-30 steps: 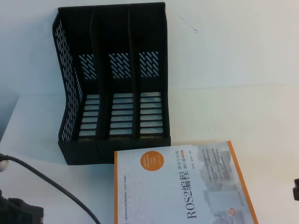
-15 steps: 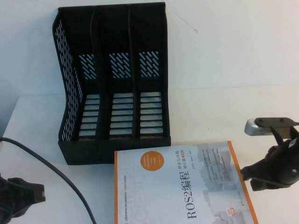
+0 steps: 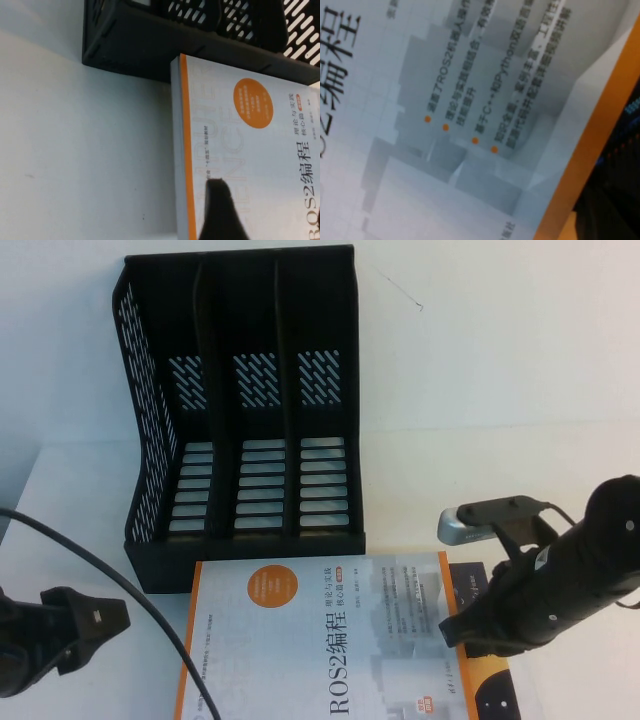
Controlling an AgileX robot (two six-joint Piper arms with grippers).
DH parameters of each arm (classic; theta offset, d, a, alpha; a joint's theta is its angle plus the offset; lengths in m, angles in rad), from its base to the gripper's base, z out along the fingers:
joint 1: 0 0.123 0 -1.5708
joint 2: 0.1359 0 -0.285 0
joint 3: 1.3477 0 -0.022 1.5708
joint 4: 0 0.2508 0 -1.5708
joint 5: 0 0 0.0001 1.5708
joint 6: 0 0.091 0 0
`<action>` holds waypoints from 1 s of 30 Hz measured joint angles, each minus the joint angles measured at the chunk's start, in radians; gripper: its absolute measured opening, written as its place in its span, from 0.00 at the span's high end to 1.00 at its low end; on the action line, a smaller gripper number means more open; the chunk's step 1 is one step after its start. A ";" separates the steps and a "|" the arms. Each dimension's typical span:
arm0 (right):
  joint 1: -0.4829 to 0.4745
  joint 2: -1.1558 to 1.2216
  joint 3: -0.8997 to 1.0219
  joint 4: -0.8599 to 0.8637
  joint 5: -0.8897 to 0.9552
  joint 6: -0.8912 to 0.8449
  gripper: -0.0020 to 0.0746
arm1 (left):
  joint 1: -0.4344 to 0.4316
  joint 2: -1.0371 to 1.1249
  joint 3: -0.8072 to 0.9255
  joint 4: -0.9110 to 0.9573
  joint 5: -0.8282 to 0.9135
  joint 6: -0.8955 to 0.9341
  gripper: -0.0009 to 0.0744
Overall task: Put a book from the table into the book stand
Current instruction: Push book with right arm, then pick up the book with your left arm
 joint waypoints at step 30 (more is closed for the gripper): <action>0.002 -0.798 -0.001 -0.444 0.418 0.412 0.97 | 0.268 0.404 -0.009 -0.481 0.393 0.613 0.72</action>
